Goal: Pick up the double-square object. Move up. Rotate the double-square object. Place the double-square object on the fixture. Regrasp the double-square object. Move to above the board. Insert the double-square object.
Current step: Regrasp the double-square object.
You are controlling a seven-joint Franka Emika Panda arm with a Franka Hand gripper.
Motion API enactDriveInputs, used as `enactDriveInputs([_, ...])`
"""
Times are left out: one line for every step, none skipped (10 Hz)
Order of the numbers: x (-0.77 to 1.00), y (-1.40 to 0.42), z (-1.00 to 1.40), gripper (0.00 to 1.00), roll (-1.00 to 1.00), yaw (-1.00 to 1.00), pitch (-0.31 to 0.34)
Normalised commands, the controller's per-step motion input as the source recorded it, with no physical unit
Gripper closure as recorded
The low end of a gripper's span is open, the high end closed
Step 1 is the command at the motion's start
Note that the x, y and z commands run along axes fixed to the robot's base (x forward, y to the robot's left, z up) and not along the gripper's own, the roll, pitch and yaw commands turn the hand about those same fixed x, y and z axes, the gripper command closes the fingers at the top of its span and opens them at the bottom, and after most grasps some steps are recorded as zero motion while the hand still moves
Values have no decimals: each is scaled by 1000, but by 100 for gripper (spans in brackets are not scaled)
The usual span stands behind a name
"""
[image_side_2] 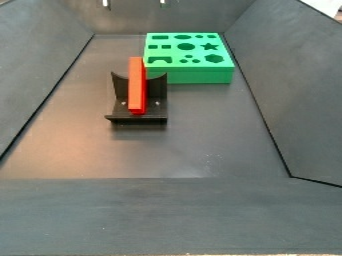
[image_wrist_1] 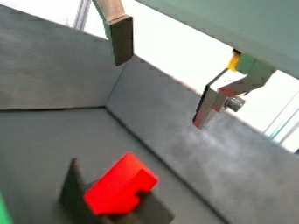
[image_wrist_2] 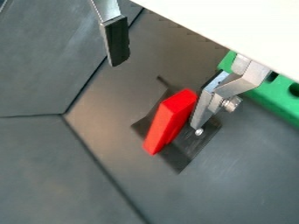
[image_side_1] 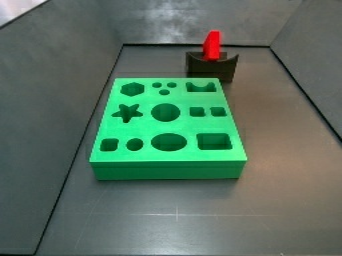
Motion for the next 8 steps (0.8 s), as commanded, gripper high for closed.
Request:
enactDriveInputs([96,-38,-13,0,1000,102,148])
enactDriveInputs([96,-38,-18,0,883,135,163])
enactDriveInputs([96,-43,-14,0,693,150,150])
enactDriveInputs([100,-44,-16,0,442,171,128])
enactDriveInputs([91,-28,-7,0,274,179,95])
enactDriveInputs([81,-32,-6,0,211,182,62])
enactDriveInputs([33,74,-1000,0,210,94,24])
enactDriveInputs([38,74,-1000,0,196,83,-4])
